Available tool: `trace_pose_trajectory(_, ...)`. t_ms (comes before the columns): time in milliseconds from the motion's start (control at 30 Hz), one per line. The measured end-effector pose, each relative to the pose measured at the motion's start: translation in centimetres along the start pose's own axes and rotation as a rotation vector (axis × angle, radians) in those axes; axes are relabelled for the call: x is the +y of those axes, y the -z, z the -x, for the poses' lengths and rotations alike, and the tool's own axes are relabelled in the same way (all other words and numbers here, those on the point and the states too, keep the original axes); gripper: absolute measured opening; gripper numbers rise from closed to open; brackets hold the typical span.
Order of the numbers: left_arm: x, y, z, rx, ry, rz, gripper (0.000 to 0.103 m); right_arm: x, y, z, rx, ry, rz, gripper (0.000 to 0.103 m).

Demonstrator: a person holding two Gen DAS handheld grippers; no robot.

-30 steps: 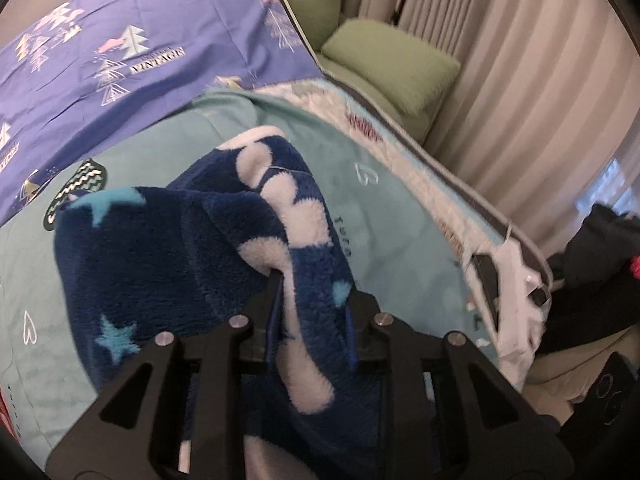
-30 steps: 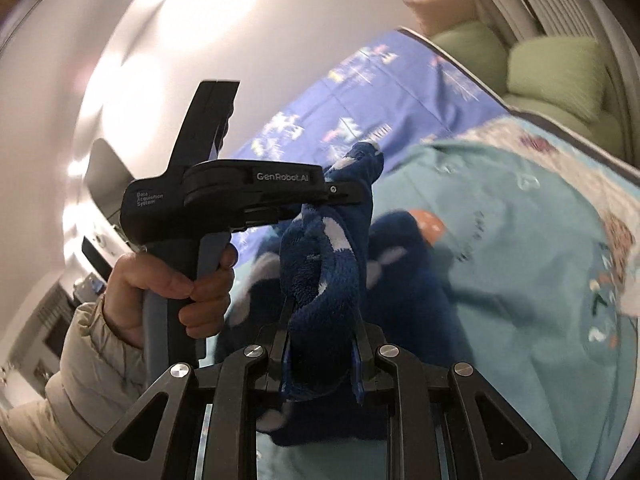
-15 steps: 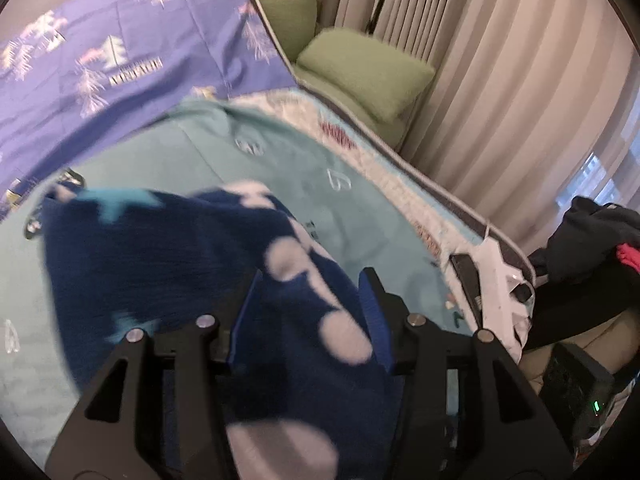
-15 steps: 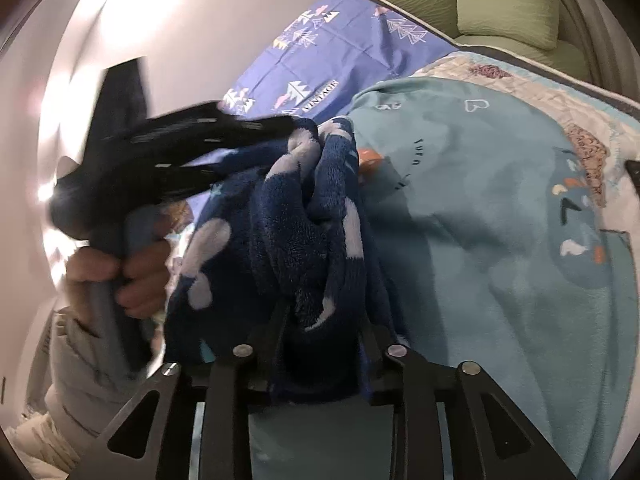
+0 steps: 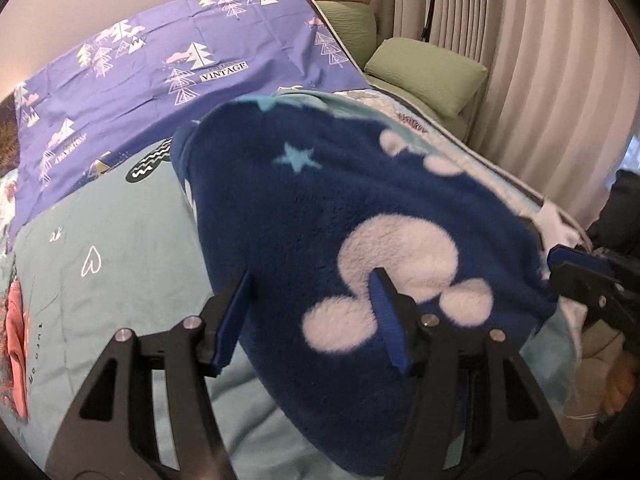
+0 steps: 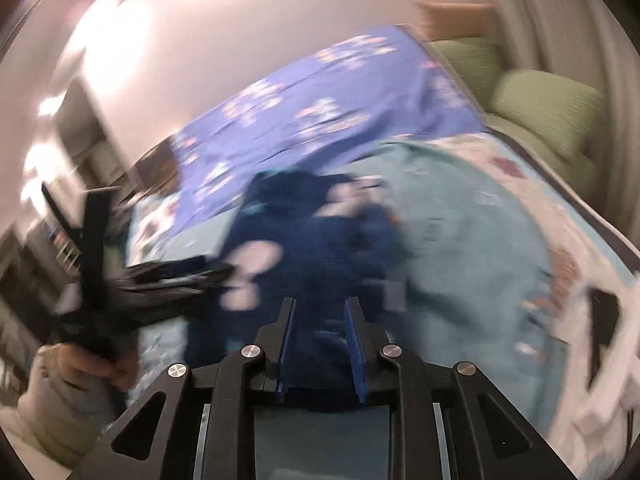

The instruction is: Fold small clothes

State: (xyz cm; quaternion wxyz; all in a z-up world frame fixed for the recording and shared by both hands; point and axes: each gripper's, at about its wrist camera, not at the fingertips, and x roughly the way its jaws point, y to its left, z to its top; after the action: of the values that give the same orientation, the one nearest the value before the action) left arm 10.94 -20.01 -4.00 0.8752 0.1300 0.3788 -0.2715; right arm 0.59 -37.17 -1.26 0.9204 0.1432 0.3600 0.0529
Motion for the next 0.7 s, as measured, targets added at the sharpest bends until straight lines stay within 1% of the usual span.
trace_pose_trajectory(67,0.0,0.4,-0.5,0.001,0.0,0.01,0.064,-0.3,0.5,-3.0,0.077,0.102,-0.002,0.021)
trace_pose_trajectory(100,0.3,0.5,-0.9,0.004,0.02,0.028,0.068,-1.2,1.2,-4.8,0.118,0.132,-0.019,0.021)
trace_pose_trajectory(133,0.6,0.7,-1.5,0.016,0.061,0.049,0.068,-2.3,2.0,-6.0,0.139,0.131,-0.052,0.021)
trace_pose_trajectory(167,0.6,0.9,-1.7,0.018,0.079,0.057,0.069,-3.4,2.7,-6.5,0.132,0.104,-0.103,0.021)
trace_pose_trajectory(200,0.6,1.1,-1.8,0.003,0.077,0.055,0.069,-4.2,3.0,-6.0,0.111,0.073,-0.14,0.021)
trace_pose_trajectory(233,0.3,1.2,-1.7,-0.011,0.063,0.045,0.069,-4.4,3.1,-5.6,0.108,0.067,-0.151,0.021)
trace_pose_trajectory(367,0.1,1.5,-1.4,-0.025,0.055,0.051,0.069,-4.3,2.8,-4.4,0.12,0.082,-0.151,0.021)
trace_pose_trajectory(433,0.4,1.5,-1.2,-0.026,0.06,0.063,0.069,-4.3,2.4,-3.6,0.129,0.094,-0.192,0.02)
trace_pose_trajectory(467,0.7,1.4,-0.9,-0.027,0.058,0.08,0.069,-4.6,1.9,-3.4,0.134,0.124,-0.214,0.021)
trace_pose_trajectory(500,0.9,1.4,-0.6,-0.027,0.061,0.097,0.069,-4.9,1.3,-2.8,0.117,0.122,-0.224,0.023)
trace_pose_trajectory(533,1.1,1.3,0.1,-0.029,0.075,0.12,0.068,-4.8,0.7,-2.3,0.093,0.092,-0.22,0.023)
trace_pose_trajectory(600,1.2,1.2,1.4,-0.054,0.106,0.128,0.068,-3.7,-0.8,-1.3,0.056,0.038,-0.19,0.023)
trace_pose_trajectory(667,0.4,1.8,3.3,-0.101,0.152,0.079,0.068,-2.4,-1.5,-1.1,0.043,0.015,-0.129,0.023)
trace_pose_trajectory(700,0.2,2.2,3.7,-0.114,0.161,0.058,0.068,-1.7,-1.6,-1.4,0.046,0.016,-0.098,0.023)
